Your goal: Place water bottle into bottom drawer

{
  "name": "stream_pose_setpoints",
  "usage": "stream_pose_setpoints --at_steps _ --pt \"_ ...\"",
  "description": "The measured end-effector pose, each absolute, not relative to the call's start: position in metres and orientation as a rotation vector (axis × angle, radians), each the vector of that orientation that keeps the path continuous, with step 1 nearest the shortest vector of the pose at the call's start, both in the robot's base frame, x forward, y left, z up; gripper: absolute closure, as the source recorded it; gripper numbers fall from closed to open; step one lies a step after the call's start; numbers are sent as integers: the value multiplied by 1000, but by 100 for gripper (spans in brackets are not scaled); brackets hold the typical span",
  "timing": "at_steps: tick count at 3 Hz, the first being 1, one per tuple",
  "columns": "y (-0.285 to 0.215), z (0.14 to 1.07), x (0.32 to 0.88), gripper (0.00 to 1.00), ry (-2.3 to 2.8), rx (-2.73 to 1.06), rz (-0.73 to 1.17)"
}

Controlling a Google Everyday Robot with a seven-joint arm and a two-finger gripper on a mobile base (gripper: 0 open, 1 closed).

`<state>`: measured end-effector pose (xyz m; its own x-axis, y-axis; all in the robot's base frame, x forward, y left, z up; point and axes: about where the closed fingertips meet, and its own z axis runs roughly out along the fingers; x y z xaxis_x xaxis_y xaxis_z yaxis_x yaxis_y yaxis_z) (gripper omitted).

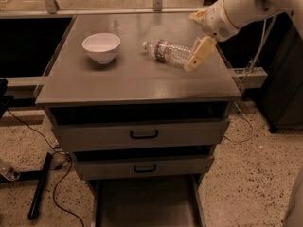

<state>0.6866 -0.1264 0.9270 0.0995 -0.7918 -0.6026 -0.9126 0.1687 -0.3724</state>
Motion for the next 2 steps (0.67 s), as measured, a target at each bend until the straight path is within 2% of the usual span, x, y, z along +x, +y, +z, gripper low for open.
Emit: stream_pose_setpoints --at_steps 1,2 --pt "-125 917 698 0 1717 -1544 259" --pt "-123 911 707 0 1751 -1452 215"
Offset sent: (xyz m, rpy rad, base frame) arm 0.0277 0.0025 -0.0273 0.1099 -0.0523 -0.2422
